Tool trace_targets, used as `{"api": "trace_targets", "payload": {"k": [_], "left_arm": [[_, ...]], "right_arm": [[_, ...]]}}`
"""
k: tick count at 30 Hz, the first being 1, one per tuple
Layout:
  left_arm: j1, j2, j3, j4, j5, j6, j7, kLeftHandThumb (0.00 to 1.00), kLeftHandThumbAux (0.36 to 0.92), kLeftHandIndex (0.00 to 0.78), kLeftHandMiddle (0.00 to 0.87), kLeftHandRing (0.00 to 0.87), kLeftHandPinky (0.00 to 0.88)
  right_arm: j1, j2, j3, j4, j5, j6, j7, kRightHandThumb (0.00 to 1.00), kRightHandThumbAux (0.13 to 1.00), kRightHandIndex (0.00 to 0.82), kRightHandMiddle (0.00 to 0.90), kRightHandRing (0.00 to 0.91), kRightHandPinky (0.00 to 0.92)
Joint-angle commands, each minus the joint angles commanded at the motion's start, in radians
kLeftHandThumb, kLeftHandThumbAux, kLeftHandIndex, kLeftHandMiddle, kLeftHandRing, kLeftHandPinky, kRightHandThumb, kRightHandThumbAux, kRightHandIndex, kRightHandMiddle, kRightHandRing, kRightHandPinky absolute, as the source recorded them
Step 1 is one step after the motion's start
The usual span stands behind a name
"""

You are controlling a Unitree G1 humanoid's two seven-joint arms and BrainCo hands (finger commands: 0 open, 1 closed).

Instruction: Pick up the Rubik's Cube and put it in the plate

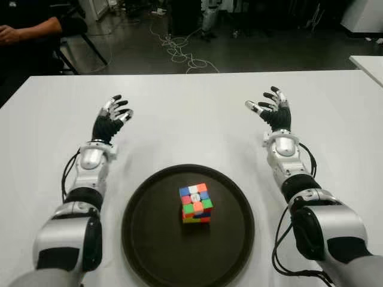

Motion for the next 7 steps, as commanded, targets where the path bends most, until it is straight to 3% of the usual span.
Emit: {"api": "trace_targets", "payload": {"k": [7], "left_arm": [[0.004, -0.005, -0.002, -0.005, -0.007, -0.003, -0.031, 0.14, 0.666, 0.09, 0.177, 0.184, 0.211]], "right_arm": [[0.019, -0.004, 0.008, -0.024, 0.018, -0.021, 0.121, 0.138, 0.749, 0.159, 0.25, 0.306, 0.386]]}}
